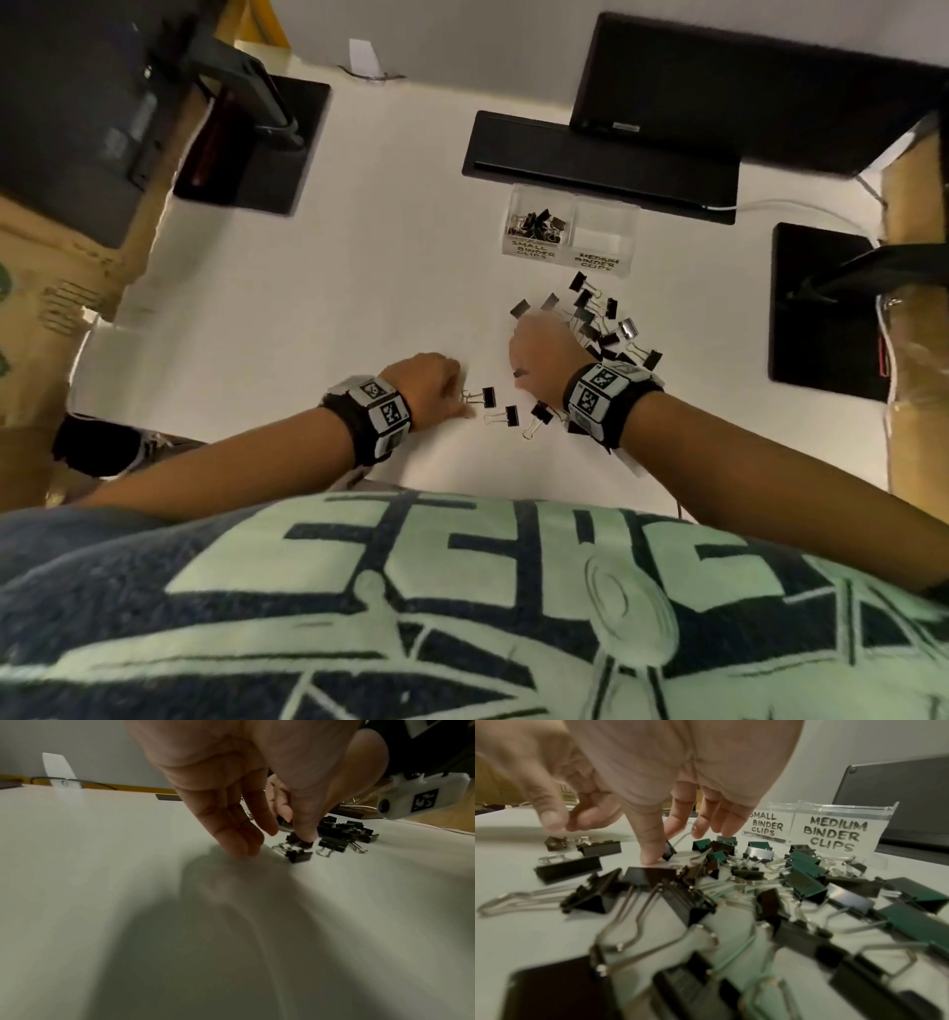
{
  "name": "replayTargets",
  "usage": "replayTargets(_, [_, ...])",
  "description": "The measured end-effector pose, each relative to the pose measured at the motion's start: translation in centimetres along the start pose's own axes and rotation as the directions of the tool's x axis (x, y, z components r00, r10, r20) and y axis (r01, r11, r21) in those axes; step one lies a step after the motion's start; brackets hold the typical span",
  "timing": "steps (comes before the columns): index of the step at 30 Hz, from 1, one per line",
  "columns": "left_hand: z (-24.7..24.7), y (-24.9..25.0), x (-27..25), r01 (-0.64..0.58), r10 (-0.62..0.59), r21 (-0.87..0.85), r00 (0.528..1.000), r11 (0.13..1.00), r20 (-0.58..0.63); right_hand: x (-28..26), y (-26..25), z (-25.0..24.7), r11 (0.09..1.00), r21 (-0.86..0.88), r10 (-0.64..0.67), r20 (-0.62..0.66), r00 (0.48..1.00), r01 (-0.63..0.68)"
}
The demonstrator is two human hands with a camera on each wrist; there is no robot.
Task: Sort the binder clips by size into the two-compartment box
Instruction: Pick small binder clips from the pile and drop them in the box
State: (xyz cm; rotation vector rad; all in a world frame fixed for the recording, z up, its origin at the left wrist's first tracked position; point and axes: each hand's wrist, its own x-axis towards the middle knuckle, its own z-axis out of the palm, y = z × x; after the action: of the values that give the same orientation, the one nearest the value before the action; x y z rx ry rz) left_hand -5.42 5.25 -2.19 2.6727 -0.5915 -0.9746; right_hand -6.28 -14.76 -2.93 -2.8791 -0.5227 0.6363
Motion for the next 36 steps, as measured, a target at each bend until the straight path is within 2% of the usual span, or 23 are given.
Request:
replayTargets(3, [1.6, 0.2, -0.3, 0.004, -0.005, -0.046, 0.999, 0.999, -0.037, -0.2, -0.1, -0.1, 0.997, 0.073, 0.028, 0.020, 0.999, -0.030])
replayTargets(6, [2.2, 0.7, -0.1, -0.002, -0.003, -0.057, 0.995, 0.998, -0.096, -1.2, 0.3, -0.2, 0.930, 0.348, 0.122, 0.016, 0.992, -0.119])
replayTargets(8, [2.1, 1.0, 0.0, -0.006, -0.001, -0.057, 0.993, 0.998, -0.121, -2.1, 0.9, -0.5, 0.808, 0.552, 0.263, -0.030, 0.964, -0.203])
replayTargets(10, [1.8, 1.1, 0.3, -0.006, -0.001, -0.054, 0.992, 0.999, -0.126, -3.0, 2.0, -1.0, 0.664, 0.696, 0.418, -0.040, 0.908, -0.275])
replayTargets(15, [0.5, 0.7, 1.1, 0.041, -0.092, -0.221, 0.970, 0.974, -0.224, -4.8, 5.8, -2.3, 0.257, 0.914, 0.620, 0.094, 0.779, -0.314])
replayTargets(18, [-0.7, 1.6, 1.6, 0.069, -0.167, -0.335, 0.947, 0.940, -0.273, -5.4, 7.0, -2.7, 0.130, 0.941, 0.672, 0.149, 0.725, -0.313])
replayTargets(20, [-1.3, 2.4, 2.3, 0.071, -0.181, -0.393, 0.951, 0.917, -0.250, -5.6, 7.1, -2.6, 0.029, 0.959, 0.680, 0.187, 0.709, -0.281])
replayTargets(22, [-1.6, 3.3, 3.1, 0.079, -0.210, -0.544, 0.960, 0.835, -0.184, -5.7, 7.0, -2.4, -0.064, 0.966, 0.672, 0.227, 0.705, -0.251])
replayTargets(23, [-1.7, 3.9, 3.4, 0.084, -0.225, -0.625, 0.963, 0.777, -0.151, -5.8, 6.9, -2.1, -0.079, 0.962, 0.661, 0.246, 0.709, -0.260])
replayTargets(24, [-1.7, 4.5, 3.7, 0.086, -0.234, -0.686, 0.964, 0.723, -0.126, -5.8, 6.6, -1.9, -0.049, 0.957, 0.647, 0.249, 0.721, -0.287])
replayTargets(25, [-1.8, 5.2, 4.0, 0.083, -0.234, -0.725, 0.966, 0.684, -0.110, -5.8, 6.3, -1.7, 0.034, 0.945, 0.629, 0.233, 0.741, -0.326])
replayTargets(26, [-1.9, 5.9, 4.1, 0.078, -0.224, -0.737, 0.969, 0.672, -0.101, -5.7, 6.0, -1.4, 0.157, 0.919, 0.610, 0.198, 0.767, -0.362])
replayTargets(28, [-2.1, 7.2, 4.6, 0.059, -0.186, -0.692, 0.977, 0.719, -0.109, -5.3, 5.4, -0.8, 0.404, 0.822, 0.583, 0.107, 0.806, -0.402])
replayTargets(29, [-2.0, 7.7, 5.0, 0.041, -0.155, -0.640, 0.980, 0.768, -0.123, -5.1, 5.1, -0.5, 0.483, 0.769, 0.581, 0.076, 0.810, -0.419])
replayTargets(32, [-1.7, 8.5, 5.9, -0.014, -0.061, -0.448, 0.986, 0.894, -0.153, -4.5, 4.1, -0.1, 0.615, 0.649, 0.572, 0.025, 0.820, -0.448])
replayTargets(36, [-1.6, 8.8, 6.7, -0.062, 0.039, -0.204, 0.992, 0.977, -0.118, -3.8, 3.5, 0.3, 0.703, 0.529, 0.548, 0.022, 0.836, -0.475])
